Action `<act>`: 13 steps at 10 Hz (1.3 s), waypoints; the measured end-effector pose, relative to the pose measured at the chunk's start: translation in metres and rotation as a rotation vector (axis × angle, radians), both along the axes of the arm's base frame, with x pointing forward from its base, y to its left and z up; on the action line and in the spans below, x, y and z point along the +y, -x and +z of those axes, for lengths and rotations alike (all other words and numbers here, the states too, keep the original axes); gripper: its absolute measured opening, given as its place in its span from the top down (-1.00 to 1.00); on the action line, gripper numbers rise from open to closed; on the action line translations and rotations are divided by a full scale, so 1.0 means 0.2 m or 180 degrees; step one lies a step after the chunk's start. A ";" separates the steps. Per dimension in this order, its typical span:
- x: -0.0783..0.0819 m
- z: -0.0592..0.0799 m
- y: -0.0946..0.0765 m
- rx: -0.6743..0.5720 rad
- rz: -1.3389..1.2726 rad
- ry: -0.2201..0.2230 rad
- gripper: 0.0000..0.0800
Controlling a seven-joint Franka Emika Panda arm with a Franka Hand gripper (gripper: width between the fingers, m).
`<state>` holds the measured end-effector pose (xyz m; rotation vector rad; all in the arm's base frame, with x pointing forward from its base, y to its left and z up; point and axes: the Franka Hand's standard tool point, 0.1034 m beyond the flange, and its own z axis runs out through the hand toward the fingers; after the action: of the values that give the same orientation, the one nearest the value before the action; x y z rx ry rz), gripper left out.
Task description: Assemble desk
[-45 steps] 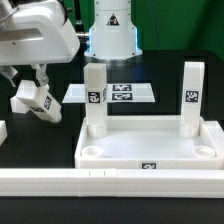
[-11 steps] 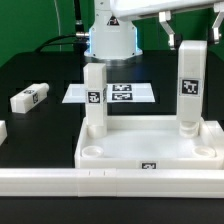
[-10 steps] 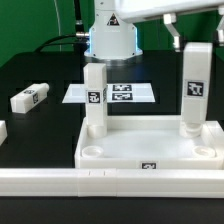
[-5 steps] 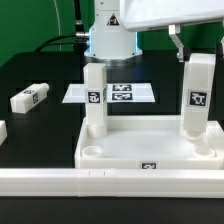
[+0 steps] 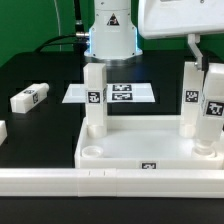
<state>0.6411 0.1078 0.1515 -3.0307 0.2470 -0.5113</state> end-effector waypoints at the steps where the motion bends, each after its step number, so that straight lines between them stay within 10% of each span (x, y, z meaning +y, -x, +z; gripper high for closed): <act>1: 0.00 0.00 0.00 0.0002 0.0000 0.0001 0.28; 13: 0.00 -0.09 0.01 -0.0196 0.0001 0.0041 0.25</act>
Offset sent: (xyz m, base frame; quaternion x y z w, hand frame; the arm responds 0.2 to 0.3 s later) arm 0.0082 0.0093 -0.0098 0.0242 0.0168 0.0066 0.9995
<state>0.6390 0.1072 0.1334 -3.0212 0.2409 -0.6076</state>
